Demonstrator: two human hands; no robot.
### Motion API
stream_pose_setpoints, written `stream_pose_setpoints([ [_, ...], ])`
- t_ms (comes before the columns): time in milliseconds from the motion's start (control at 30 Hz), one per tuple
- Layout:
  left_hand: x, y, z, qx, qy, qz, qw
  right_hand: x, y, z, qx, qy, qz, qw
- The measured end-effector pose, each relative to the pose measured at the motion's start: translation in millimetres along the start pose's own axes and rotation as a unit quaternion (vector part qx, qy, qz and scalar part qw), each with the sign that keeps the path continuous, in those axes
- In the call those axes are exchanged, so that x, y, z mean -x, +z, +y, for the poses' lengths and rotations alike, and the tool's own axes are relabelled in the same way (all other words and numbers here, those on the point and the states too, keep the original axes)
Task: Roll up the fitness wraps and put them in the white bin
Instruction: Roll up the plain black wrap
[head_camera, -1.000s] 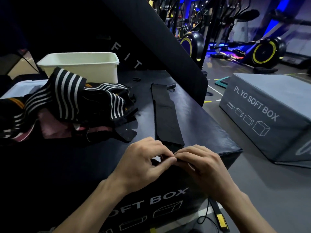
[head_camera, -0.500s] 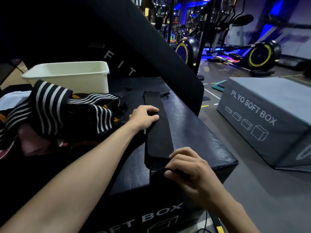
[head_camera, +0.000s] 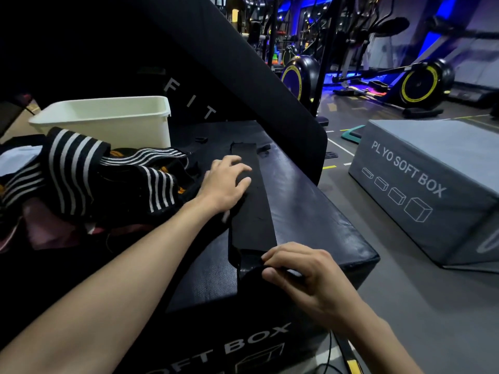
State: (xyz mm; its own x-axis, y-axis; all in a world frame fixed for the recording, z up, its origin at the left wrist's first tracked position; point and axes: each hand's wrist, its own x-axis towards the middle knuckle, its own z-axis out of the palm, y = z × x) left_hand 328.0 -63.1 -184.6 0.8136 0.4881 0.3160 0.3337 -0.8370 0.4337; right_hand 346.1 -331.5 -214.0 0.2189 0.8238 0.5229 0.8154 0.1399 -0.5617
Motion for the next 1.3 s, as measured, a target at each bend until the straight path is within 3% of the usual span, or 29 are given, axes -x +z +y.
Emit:
stream_pose_setpoints([
  [67,30.6,-16.4,8.7,0.107,0.079,0.038,0.99,2.5,-0.9,-1.2,0.001,0.005,0.002,1.0],
  [133,70.2,-33.8,19.4,0.175,0.123,0.027,0.977,3.6,-0.6,-3.1,0.006,0.006,0.003,1.0],
  [267,141.5,-47.1,28.8,0.259,0.136,-0.08,0.953,3.5,1.0,-6.1,0.022,0.003,0.003,1.0],
  [400,178.5,-35.5,20.9,0.305,0.125,-0.078,0.941,5.2,5.2,-9.1,0.035,0.008,0.016,0.999],
  [567,189.9,-25.9,19.2,0.275,0.137,0.013,0.952,8.3,14.4,-12.2,0.055,0.011,0.032,0.998],
  [933,188.1,-26.1,28.5,0.21,0.179,0.083,0.958,6.8,16.9,-17.7,0.081,0.007,0.04,0.996],
  [1300,175.8,-38.9,31.1,0.283,0.14,-0.024,0.949,7.7,8.1,-22.9,0.053,0.0,0.036,0.998],
])
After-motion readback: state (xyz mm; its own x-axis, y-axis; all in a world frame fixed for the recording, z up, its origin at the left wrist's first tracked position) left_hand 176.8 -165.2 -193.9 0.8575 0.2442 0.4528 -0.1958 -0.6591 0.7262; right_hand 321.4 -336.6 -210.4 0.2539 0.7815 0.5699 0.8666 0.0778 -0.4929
